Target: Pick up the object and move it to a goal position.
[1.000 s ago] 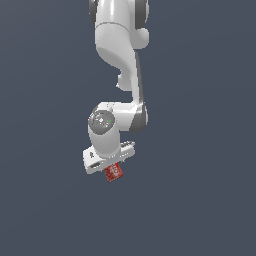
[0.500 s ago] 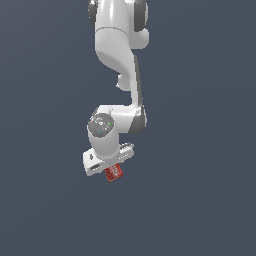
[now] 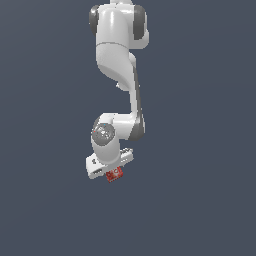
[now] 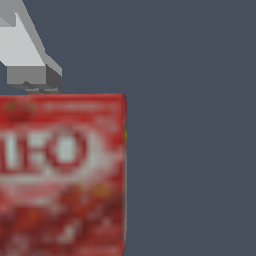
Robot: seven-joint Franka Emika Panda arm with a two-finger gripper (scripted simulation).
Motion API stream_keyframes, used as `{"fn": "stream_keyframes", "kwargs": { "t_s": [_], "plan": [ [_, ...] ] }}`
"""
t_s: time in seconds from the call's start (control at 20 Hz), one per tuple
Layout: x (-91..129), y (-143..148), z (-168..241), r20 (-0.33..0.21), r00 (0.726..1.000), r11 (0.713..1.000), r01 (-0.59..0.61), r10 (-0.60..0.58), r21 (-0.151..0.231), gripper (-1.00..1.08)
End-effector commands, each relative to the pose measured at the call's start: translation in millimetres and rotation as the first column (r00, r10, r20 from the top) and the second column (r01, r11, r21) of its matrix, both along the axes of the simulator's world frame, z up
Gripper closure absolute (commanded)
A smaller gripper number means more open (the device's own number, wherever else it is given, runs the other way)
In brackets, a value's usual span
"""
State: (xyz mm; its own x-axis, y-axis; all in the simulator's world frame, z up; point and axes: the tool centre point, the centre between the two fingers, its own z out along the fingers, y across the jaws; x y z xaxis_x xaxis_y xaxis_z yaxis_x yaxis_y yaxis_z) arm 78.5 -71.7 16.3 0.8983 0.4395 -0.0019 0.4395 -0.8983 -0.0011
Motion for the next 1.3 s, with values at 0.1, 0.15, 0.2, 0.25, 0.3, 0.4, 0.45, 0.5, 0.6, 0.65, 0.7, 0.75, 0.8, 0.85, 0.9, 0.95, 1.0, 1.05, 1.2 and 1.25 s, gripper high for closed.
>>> {"fn": "stream_keyframes", "kwargs": {
  "t_s": [0.1,0.15,0.2,0.25,0.3,0.4,0.45,0.5,0.6,0.65,0.7,0.75,0.8,0.85,0.9,0.95,1.0,1.05,1.2,1.25],
  "plan": [
    [1.6,-0.2,-1.0,0.002,1.000,1.000,0.000,0.000,0.000,1.08],
    [1.6,-0.2,-1.0,0.002,1.000,1.000,0.000,0.000,0.000,1.08],
    [1.6,-0.2,-1.0,0.002,1.000,1.000,0.000,0.000,0.000,1.08],
    [1.6,-0.2,-1.0,0.002,1.000,1.000,0.000,0.000,0.000,1.08],
    [1.6,-0.2,-1.0,0.002,1.000,1.000,0.000,0.000,0.000,1.08],
    [1.6,-0.2,-1.0,0.002,1.000,1.000,0.000,0.000,0.000,1.08],
    [1.6,-0.2,-1.0,0.002,1.000,1.000,0.000,0.000,0.000,1.08],
    [1.6,-0.2,-1.0,0.002,1.000,1.000,0.000,0.000,0.000,1.08],
    [1.6,-0.2,-1.0,0.002,1.000,1.000,0.000,0.000,0.000,1.08],
    [1.5,-0.1,-0.8,0.002,1.000,1.000,0.000,0.000,0.000,1.08],
    [1.3,0.3,-0.1,0.002,1.000,1.000,0.000,0.000,0.000,1.08],
    [1.0,0.8,0.9,0.002,1.000,1.000,0.000,0.000,0.000,1.08],
    [0.5,1.6,2.3,0.002,1.000,1.000,0.000,0.000,0.000,1.08],
    [-0.2,2.6,4.1,0.002,1.000,1.000,0.000,0.000,0.000,1.08],
    [-1.0,3.9,6.4,0.002,1.000,1.000,0.000,0.000,0.000,1.08],
    [-1.9,5.4,9.0,0.002,1.000,1.000,0.000,0.000,0.000,1.08],
    [-3.0,7.1,12.2,0.002,1.000,1.000,0.000,0.000,0.000,1.08],
    [-4.2,9.0,15.7,0.002,1.000,1.000,0.000,0.000,0.000,1.08],
    [-8.8,16.5,29.1,0.002,1.000,1.000,0.000,0.000,0.000,1.08],
    [-10.7,19.7,34.5,0.002,1.000,1.000,-0.001,0.001,-0.001,1.08]
  ]
}}
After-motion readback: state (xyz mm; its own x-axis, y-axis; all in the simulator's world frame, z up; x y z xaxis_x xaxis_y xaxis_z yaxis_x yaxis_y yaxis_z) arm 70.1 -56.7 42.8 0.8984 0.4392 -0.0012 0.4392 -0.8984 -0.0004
